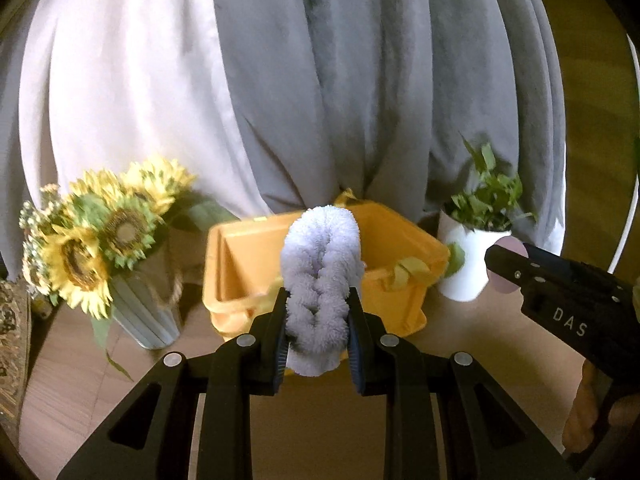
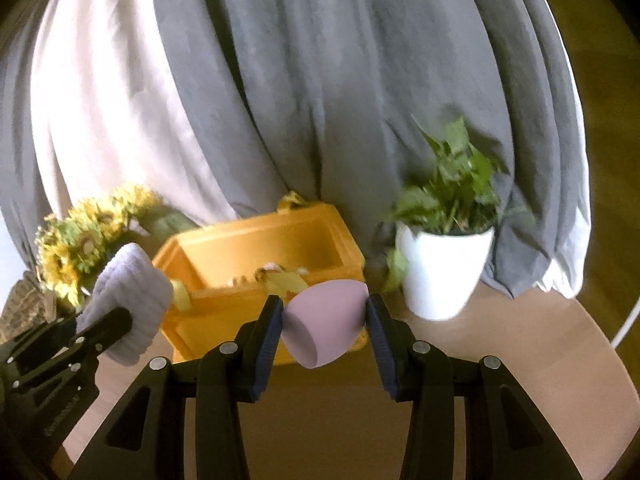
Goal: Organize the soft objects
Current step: 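Carry scrunchie and pink sponge over the orange crate and release both inside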
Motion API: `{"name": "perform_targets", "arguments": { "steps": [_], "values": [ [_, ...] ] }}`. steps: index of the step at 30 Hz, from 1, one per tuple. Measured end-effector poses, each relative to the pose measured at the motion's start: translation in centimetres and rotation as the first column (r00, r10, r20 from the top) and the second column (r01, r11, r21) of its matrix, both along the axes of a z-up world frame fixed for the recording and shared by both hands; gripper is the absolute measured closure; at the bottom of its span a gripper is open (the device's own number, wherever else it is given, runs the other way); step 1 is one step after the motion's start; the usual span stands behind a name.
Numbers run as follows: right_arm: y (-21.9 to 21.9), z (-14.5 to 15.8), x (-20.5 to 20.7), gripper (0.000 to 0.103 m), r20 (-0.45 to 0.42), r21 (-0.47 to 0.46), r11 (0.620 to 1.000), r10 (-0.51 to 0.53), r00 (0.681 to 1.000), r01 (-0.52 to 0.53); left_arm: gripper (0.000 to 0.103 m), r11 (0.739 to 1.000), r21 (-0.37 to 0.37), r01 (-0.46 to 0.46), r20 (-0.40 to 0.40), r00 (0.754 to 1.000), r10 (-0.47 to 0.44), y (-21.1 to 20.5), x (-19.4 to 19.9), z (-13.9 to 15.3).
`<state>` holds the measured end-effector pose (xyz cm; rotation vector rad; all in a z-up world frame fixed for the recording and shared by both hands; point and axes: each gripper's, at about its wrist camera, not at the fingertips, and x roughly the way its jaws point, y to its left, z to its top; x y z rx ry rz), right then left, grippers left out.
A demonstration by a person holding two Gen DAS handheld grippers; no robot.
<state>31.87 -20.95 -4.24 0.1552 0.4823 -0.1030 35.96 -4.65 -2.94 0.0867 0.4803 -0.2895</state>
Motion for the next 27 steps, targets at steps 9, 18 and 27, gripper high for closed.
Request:
{"name": "perform_targets", "arguments": {
  "steps": [9,18,27],
  "values": [
    [1.2,2.7,1.8,0.059,0.094,-0.005,0.999,0.043,0.995,-0.043,0.078,0.999,-0.011,-0.040,0.073,0.997,0.040,1.2,0.9,2.2],
    [1.3,3.6,4.2,0.059,0.134,0.003,0.999,0.050,0.990,-0.051,0.078,0.998,-0.005,-0.057,0.130,0.990,0.057,1.0,2.7,3.5],
    [1.3,4.1,6.8,0.059,0.145,-0.013,0.998,0.061,0.987,-0.060,0.078,0.998,0.006,-0.070,0.151,0.986,0.068,0.8,5.5,3.7]
  ]
}}
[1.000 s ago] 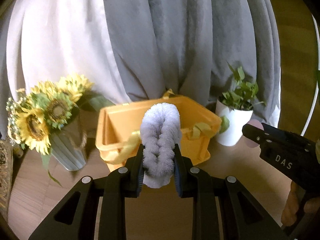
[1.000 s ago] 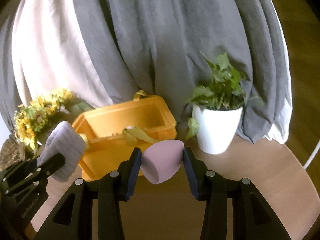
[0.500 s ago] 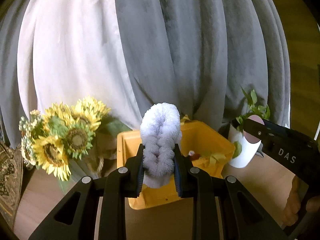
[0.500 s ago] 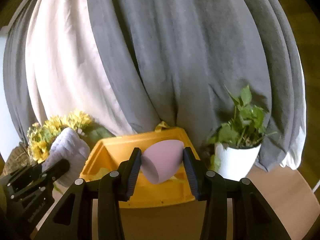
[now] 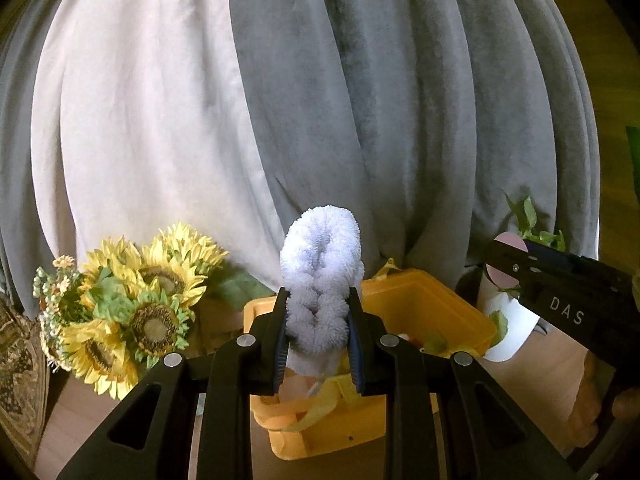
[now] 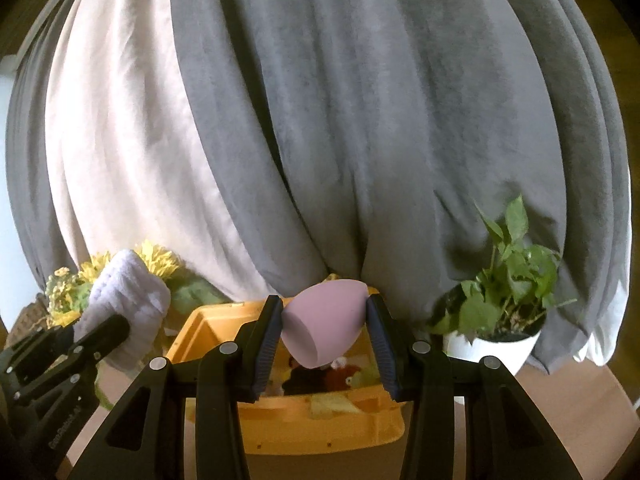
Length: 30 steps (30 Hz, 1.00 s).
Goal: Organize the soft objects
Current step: 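Carry scrunchie and pink sponge over the orange crate and release both inside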
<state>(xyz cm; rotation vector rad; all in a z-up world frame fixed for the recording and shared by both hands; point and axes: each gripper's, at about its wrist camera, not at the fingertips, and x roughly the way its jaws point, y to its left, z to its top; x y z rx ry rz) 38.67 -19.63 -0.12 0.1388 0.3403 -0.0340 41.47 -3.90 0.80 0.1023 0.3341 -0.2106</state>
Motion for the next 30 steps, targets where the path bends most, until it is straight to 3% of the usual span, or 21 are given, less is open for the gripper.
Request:
{"name": "perform_targets", "arguments": {
  "steps": [13,30],
  "values": [
    [-0.4,-0.9,5.3,0.059,-0.030,-0.024,1.000,0.012,0.999,-0.012,0.078,1.000,0.028,-0.004,-0.067,0.998,0.006,-0.6,5.0,-2.3],
    [-1.2,-5.8,13.5,0.059,-0.226,0.012,0.998,0.059,0.972,-0.058,0.077,0.997,0.069,0.018,-0.207,0.978,-0.004,-1.7,10.0,-7.1]
  ]
}}
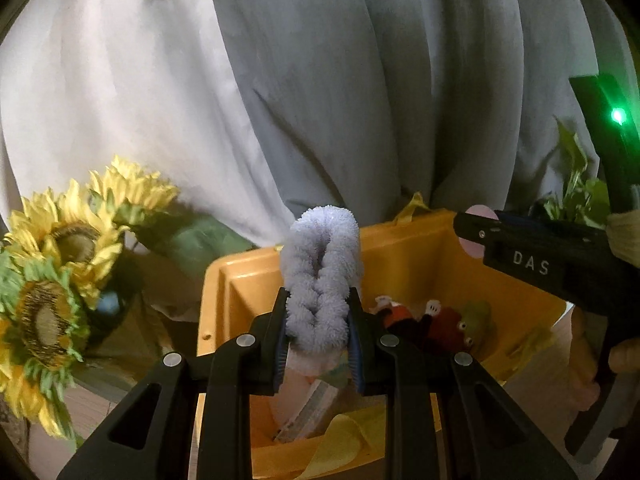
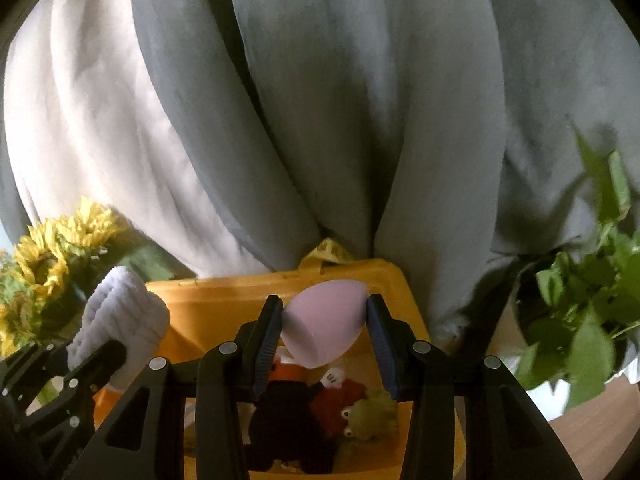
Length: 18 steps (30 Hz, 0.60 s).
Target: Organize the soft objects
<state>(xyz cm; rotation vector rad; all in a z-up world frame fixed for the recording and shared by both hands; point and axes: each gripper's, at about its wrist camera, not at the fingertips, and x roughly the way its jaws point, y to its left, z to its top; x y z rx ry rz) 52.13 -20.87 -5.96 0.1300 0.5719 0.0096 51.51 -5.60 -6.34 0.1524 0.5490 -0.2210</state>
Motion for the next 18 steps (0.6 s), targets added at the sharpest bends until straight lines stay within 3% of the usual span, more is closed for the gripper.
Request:
{"name": "perform_targets", "arguments": {
  "steps": [4,5,8,18],
  "values": [
    [-0.1,-0.9,0.9,0.057,-0.027,0.011,1.000,0.003,1.000,-0.002,0.068,1.000,0.000,0.007,-0.030,1.000,-0.007,-0.1,0.5,-0.9],
    [-0.1,-0.9,1.1,0.056,-0.031,0.009,1.000,0.002,1.000,-0.002,0.060,1.000,-0.001,0.003,-0.030,1.000,-0.003,-0.2,0.6,-1.0],
    [-0.2,-1.3,1.5,0.043,-0.047,0.010,1.000,-0.003,0.999,0.003,0.047,1.000,-0.005,-0.004,-0.024,1.000,0.003,-0.2,0.5,-1.0],
    [-0.3,-0.8,-0.3,0.041,-0.041,-0.011,1.000,-0.012,0.999,0.011,0.041,0.997,-0.031,-0.069,-0.012,0.998,0.068,0.8,-0.9,0.5]
  ]
}}
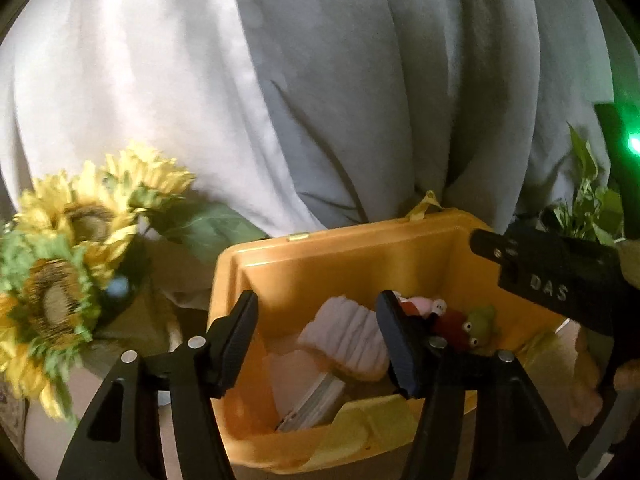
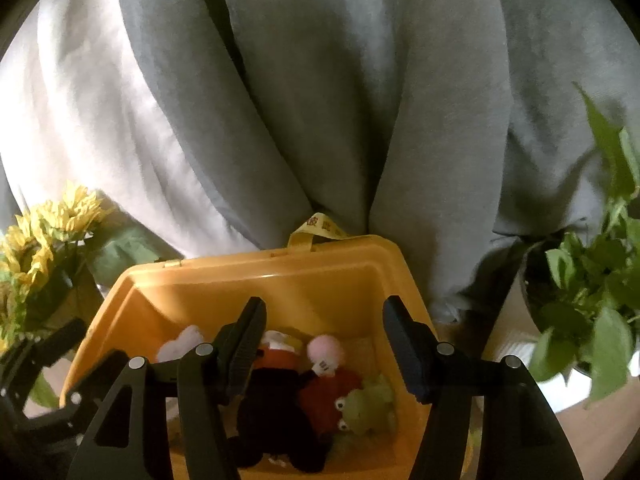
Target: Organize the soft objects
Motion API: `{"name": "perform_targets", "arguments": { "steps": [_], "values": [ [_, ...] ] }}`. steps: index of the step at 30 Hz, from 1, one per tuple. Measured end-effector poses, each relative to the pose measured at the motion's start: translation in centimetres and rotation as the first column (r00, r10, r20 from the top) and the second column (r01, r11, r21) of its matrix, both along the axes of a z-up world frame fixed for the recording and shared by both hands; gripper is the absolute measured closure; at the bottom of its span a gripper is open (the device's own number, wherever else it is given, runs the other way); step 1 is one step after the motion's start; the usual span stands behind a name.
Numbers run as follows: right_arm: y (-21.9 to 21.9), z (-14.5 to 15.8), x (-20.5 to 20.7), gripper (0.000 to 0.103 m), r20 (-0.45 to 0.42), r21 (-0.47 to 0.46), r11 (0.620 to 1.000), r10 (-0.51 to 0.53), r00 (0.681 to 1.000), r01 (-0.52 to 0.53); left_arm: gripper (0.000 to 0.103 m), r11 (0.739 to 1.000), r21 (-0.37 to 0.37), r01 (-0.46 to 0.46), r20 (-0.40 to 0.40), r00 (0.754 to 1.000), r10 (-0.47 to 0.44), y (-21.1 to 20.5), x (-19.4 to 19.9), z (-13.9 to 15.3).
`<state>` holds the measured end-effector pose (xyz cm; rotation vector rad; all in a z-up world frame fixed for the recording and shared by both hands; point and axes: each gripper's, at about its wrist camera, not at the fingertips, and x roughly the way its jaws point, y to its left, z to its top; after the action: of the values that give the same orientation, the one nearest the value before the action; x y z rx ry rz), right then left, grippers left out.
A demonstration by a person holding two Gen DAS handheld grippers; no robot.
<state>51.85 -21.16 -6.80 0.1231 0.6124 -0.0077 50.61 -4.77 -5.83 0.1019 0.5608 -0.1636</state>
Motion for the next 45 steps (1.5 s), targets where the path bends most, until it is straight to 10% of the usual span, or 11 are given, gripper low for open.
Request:
{"name": "perform_targets", "arguments": {
  "steps": [24,45],
  "values": [
    [2.8,6.7,-16.7,0.012,0.149,-0.053,0.995,-0.076,0.986,0.084,0.001,0.993,-0.036,-0.114,0.177,0.977,0.118,3.8,-14.5,7.5],
    [6.1,9.0,-30.4,0.008,0.235,-0.070,0.977,-0.180,0.955,0.201,0.000,0.998,-0.037,-0.043,0.188,0.981,0.050,6.1,-26.0,8.8]
  ]
}}
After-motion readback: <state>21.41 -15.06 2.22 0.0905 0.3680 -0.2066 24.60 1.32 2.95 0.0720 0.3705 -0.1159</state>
